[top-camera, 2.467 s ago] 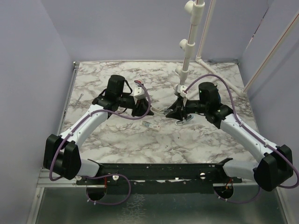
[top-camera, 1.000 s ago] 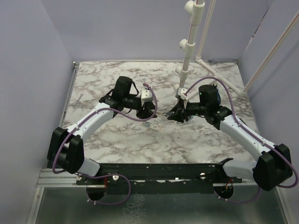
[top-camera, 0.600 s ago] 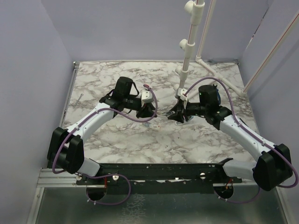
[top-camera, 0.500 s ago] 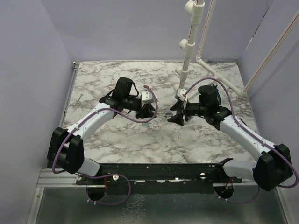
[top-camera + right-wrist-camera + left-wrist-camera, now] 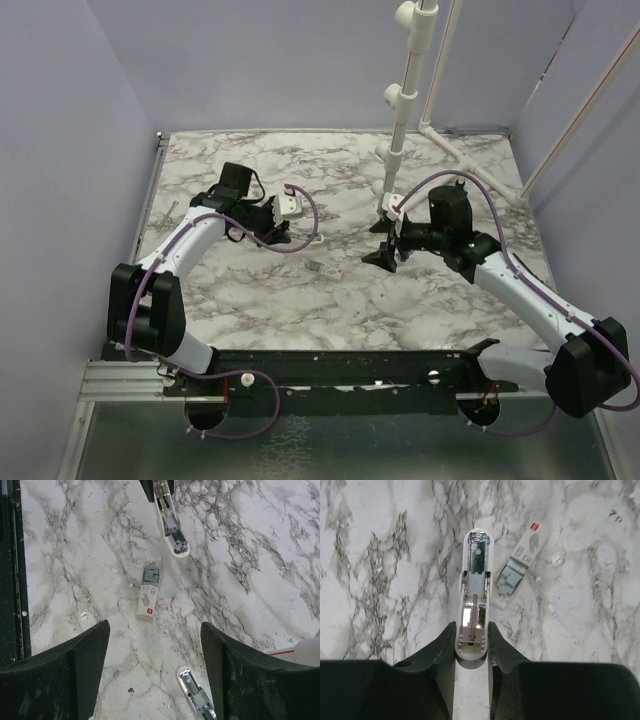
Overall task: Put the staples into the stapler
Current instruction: Place the stapler at the center of the board.
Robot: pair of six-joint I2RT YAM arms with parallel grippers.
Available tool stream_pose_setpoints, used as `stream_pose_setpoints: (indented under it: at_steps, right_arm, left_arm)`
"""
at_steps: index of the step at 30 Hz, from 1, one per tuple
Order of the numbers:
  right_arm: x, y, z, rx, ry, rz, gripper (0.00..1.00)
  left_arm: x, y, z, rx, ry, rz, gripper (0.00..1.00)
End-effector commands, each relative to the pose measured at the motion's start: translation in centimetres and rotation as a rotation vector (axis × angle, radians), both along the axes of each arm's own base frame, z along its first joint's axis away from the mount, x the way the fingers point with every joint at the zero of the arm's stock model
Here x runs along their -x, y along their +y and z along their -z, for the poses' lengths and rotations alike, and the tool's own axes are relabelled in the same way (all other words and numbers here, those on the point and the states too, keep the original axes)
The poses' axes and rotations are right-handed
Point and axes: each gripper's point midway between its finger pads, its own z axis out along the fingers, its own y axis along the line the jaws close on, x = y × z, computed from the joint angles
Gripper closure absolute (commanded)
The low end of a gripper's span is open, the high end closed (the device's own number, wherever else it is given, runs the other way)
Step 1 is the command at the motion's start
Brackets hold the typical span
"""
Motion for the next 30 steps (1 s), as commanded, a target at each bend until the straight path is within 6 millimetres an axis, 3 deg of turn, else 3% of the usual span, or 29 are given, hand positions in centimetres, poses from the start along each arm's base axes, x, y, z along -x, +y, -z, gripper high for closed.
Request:
stream_pose_setpoints:
  at_steps: [1, 5, 13, 30]
  right_arm:
    - [0.3, -0.5, 0.8, 0.029, 0.01, 0.014, 0.23]
    - [0.3, -0.6, 0.9, 0.03, 0.01, 0.017, 0.23]
    - [0.4, -0.7, 1.4, 0.039, 0.013, 0.02, 0.23]
    - [0.2, -0.7, 2.7, 0.06, 0.05, 0.018, 0.23]
  left_arm:
    - [-1.5, 3.2, 3.5, -0.16, -0.033, -0.001, 1.0]
    - [-2.6, 4.4, 5.6, -0.204, -0.007, -0.002, 1.0]
    - [-3.7, 5.5, 7.9, -0.214, -0.023, 0.022, 0.98]
    - [-3.6, 6.9, 9.4, -0.237, -0.066, 0.005, 0.52]
